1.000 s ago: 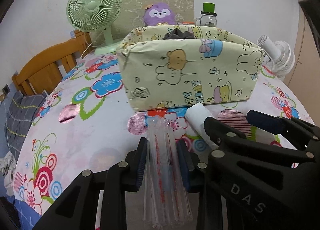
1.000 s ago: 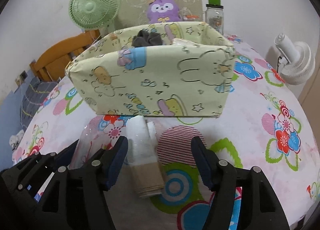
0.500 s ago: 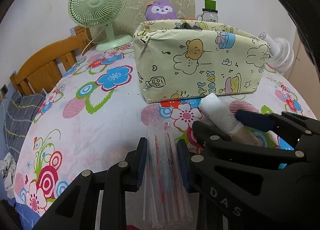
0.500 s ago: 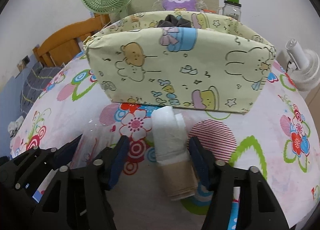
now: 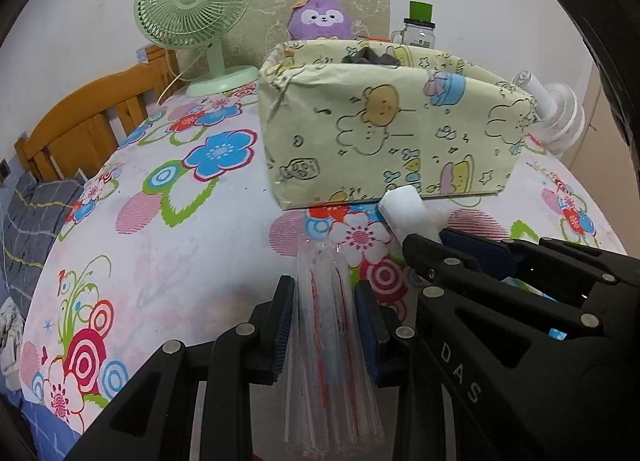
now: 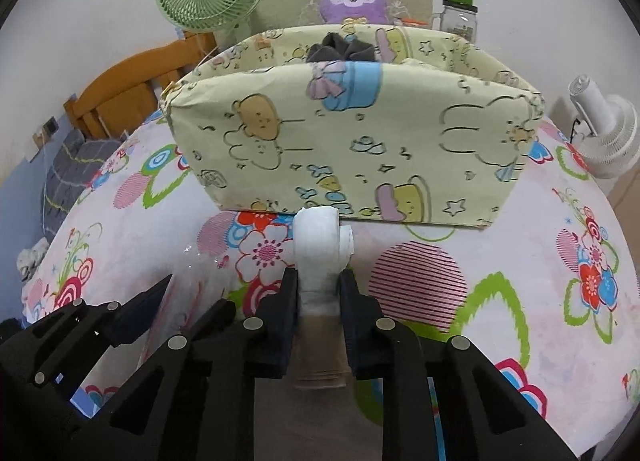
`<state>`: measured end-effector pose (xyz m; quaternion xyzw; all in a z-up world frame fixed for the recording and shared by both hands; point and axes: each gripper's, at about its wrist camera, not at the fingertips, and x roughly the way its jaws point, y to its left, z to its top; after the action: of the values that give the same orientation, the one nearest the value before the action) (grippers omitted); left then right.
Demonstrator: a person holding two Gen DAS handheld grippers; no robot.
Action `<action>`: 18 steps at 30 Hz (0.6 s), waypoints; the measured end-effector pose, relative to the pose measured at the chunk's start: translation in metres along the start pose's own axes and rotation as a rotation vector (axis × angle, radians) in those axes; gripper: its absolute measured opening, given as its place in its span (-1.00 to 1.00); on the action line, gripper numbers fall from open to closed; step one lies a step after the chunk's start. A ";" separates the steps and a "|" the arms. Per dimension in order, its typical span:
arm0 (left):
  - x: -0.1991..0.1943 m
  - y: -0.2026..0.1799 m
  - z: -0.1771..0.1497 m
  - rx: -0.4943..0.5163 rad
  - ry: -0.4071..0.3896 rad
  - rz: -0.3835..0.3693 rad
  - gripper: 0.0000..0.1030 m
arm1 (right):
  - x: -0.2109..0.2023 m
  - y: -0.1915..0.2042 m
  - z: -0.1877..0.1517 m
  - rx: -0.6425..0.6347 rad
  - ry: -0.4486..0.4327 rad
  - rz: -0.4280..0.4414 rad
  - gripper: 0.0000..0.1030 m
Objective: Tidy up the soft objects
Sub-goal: 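Lift the white cloth with the right tool while the left tool lifts the straw bag, then carry the white cloth with the right tool over the box while the left carries the straw bag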
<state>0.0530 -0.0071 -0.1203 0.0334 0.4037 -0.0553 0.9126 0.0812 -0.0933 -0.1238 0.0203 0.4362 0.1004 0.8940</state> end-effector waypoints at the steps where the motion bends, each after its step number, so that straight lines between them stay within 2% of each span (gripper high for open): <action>1: -0.001 -0.002 0.001 0.002 -0.003 -0.004 -0.41 | -0.002 -0.002 0.000 0.005 -0.004 -0.003 -0.56; 18: -0.032 -0.033 0.023 0.040 -0.081 -0.032 -0.41 | -0.047 -0.031 0.010 0.066 -0.097 -0.043 -0.56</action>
<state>0.0445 -0.0402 -0.0816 0.0429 0.3658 -0.0795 0.9263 0.0661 -0.1324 -0.0848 0.0452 0.3958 0.0658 0.9149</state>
